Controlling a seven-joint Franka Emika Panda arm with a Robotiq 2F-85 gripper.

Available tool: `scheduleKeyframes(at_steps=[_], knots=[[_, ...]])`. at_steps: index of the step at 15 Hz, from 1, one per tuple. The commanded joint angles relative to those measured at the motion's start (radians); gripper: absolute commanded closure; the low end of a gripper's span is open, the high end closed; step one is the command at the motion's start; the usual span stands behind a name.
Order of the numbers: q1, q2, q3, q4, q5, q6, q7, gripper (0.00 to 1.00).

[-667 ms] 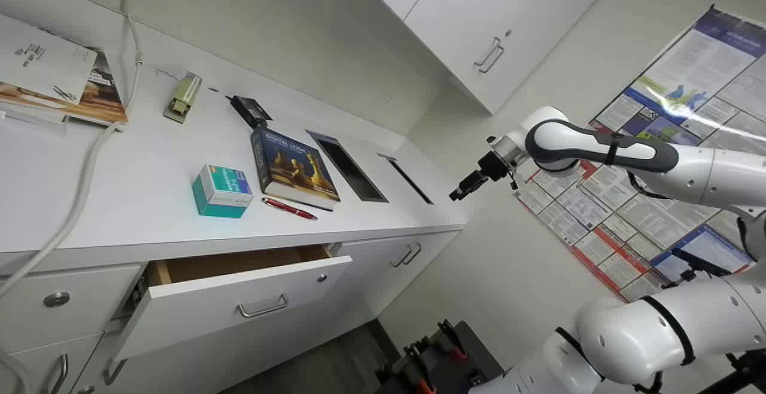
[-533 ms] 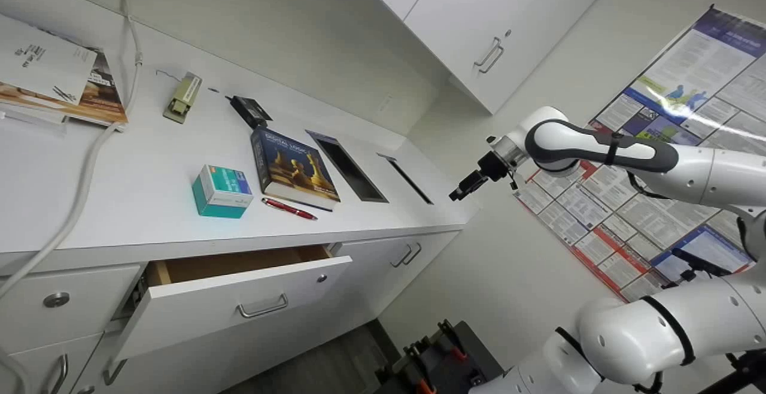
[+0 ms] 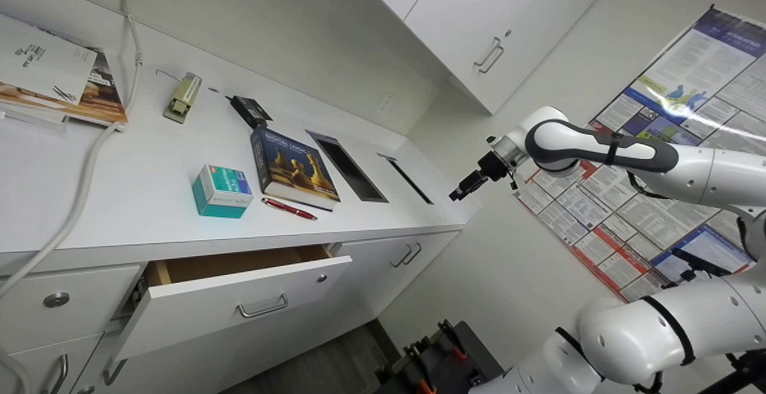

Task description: Open the first drawer from the right and then put the pen inside it

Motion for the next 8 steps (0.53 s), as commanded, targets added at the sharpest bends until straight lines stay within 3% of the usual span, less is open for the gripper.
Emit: scheduleKeyframes(at_steps=[1,8], knots=[[-0.016,0.001,0.015,0.002,0.007,-0.002,-0.005,0.0],[0.003,-0.009,0.034,-0.008,0.003,0.002,-0.021,0.0]])
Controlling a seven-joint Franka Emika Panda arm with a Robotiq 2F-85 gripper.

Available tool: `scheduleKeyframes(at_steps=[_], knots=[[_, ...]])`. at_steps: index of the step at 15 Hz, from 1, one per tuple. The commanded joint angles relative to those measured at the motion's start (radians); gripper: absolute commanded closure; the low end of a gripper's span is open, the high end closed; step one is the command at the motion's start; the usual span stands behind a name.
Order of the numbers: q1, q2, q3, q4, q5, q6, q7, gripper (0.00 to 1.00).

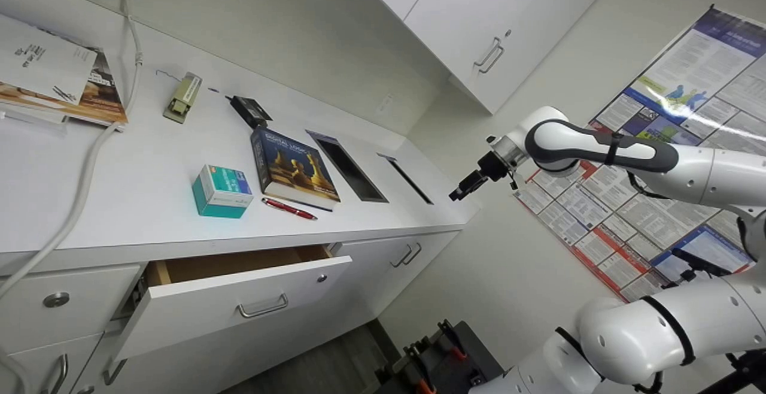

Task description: Open the first drawer from the right and then put the pen inside it

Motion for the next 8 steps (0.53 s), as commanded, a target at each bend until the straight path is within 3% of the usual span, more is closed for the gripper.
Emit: scheduleKeyframes(at_steps=[1,8], knots=[[0.018,-0.021,0.047,-0.018,-0.005,0.002,-0.041,0.0],[0.195,-0.056,0.192,-0.108,0.035,0.038,-0.164,0.0]])
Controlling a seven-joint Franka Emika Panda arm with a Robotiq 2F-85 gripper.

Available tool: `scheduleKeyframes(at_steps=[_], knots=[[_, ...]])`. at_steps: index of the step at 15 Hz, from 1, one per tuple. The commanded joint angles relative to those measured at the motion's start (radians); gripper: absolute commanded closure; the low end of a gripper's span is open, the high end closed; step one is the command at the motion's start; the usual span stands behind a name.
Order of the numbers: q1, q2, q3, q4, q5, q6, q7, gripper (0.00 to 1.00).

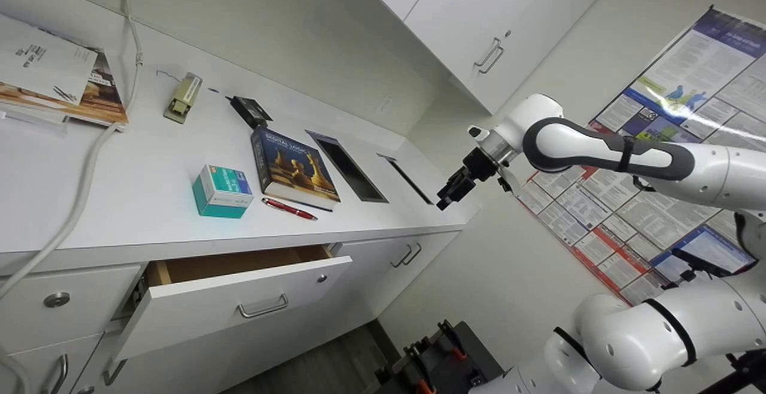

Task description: Open the first drawer from the right and then put the pen inside it

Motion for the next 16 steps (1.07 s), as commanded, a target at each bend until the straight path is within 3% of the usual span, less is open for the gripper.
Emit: scheduleKeyframes(at_steps=[1,4,5,12,16], knots=[[0.099,-0.032,0.059,-0.072,0.033,0.046,-0.07,0.0],[0.187,-0.023,0.114,-0.113,0.039,0.08,-0.112,0.0],[0.15,-0.006,0.097,-0.072,0.026,0.037,-0.065,0.0],[0.154,-0.005,0.096,-0.079,0.027,0.04,-0.06,0.0],[0.236,0.089,0.111,-0.056,0.065,0.155,-0.22,0.0]])
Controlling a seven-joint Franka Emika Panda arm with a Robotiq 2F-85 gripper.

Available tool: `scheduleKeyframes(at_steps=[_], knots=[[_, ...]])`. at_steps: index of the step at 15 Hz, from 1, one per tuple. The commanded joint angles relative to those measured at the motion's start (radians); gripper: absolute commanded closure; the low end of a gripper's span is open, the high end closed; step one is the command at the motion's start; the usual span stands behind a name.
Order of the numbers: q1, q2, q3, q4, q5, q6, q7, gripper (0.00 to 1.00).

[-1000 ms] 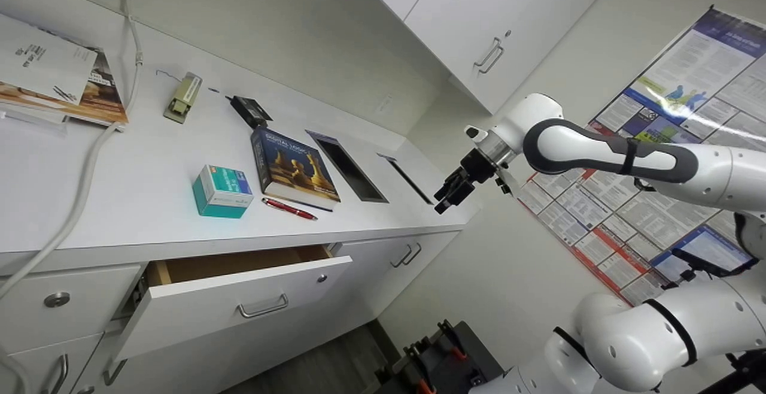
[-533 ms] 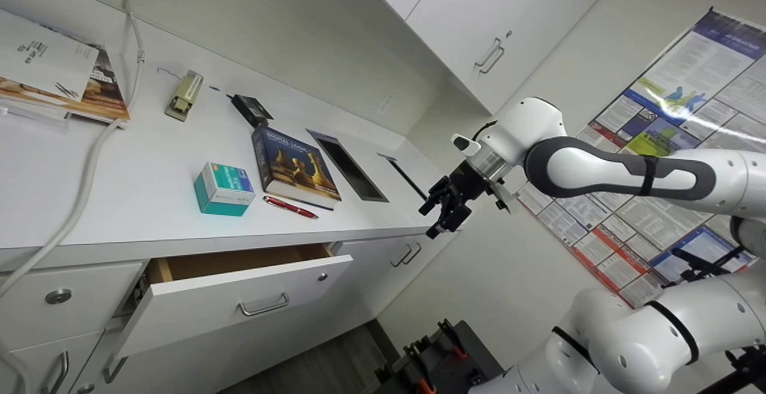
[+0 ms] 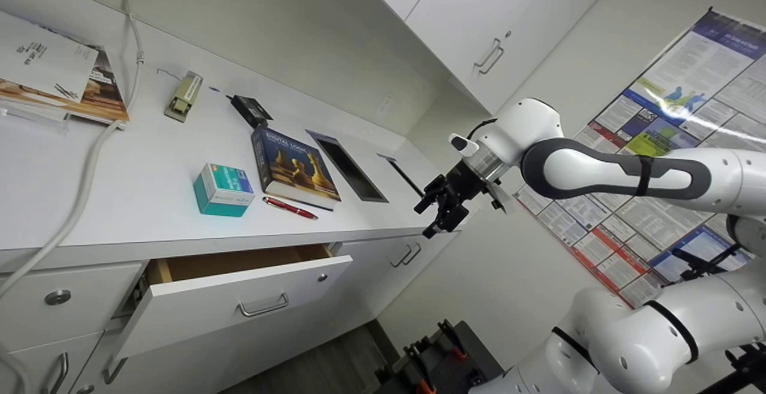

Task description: Open the first drawer from the right and then put the pen inside it

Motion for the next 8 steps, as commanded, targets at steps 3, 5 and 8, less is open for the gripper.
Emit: scheduleKeyframes(at_steps=[3,5,8], knots=[[0.117,0.188,0.05,0.052,0.082,0.171,-0.207,0.0],[0.143,0.273,0.085,0.077,0.105,0.244,-0.284,0.0],[0.122,0.421,0.162,0.139,0.03,0.371,-0.321,0.0]])
